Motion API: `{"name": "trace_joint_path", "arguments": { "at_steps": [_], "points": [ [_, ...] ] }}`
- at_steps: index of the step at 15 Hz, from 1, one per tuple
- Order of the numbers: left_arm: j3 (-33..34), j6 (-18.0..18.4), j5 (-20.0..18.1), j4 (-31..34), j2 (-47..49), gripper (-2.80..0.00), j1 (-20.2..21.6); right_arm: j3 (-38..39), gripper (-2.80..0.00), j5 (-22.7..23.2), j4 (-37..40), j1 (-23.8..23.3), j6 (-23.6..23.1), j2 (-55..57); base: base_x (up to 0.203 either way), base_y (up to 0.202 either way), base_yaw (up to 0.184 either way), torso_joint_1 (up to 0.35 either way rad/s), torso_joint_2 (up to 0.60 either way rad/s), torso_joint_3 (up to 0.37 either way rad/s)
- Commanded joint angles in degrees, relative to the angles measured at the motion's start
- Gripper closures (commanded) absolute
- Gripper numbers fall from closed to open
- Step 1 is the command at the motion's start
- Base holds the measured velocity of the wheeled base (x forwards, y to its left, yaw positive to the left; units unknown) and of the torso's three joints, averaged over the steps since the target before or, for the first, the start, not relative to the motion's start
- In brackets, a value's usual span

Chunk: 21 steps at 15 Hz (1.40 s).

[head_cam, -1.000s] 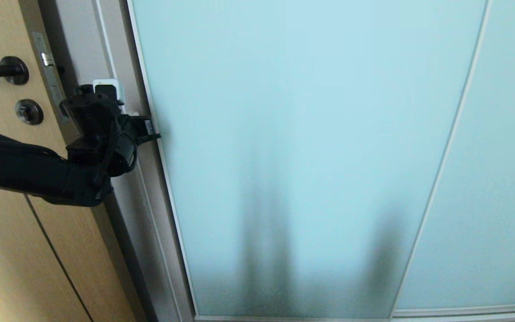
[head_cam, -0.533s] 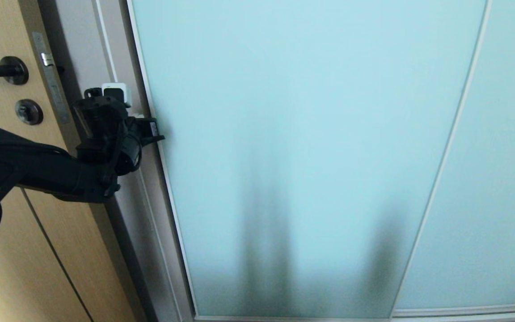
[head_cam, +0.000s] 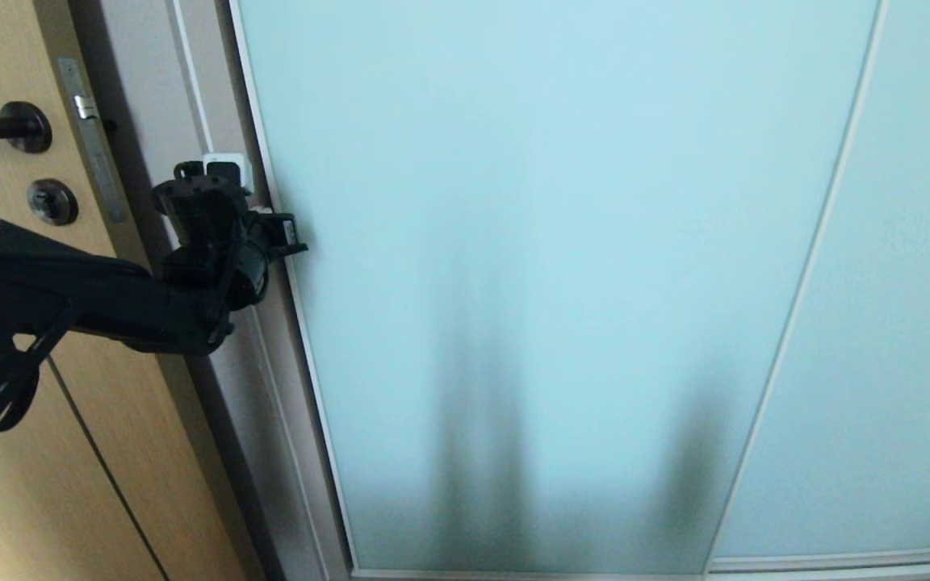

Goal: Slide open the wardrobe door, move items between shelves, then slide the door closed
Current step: Open the door

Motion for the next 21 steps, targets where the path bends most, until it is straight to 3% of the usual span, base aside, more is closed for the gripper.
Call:
{"name": "trace_joint_path", "arguments": {
  "at_steps": [1, 10, 21],
  "points": [
    [-0.9, 0.0, 0.0, -0.2, 1.4, 0.00, 0.0, 0.1, 0.00, 0.0, 0.0, 0.0, 0.0, -0.1, 0.000, 0.000, 0.000, 0.000, 0.00, 0.000],
    [-2.7, 0.2, -0.1, -0.3, 3.9, 0.00, -0.1, 0.1, 0.00, 0.0, 0.0, 0.0, 0.0, -0.1, 0.000, 0.000, 0.000, 0.000, 0.00, 0.000],
    [-4.5, 1.0, 0.0, -0.7, 7.3, 0.00, -5.3, 0.0, 0.00, 0.0, 0.0, 0.0, 0.0, -0.1, 0.000, 0.000, 0.000, 0.000, 0.00, 0.000]
  ]
}}
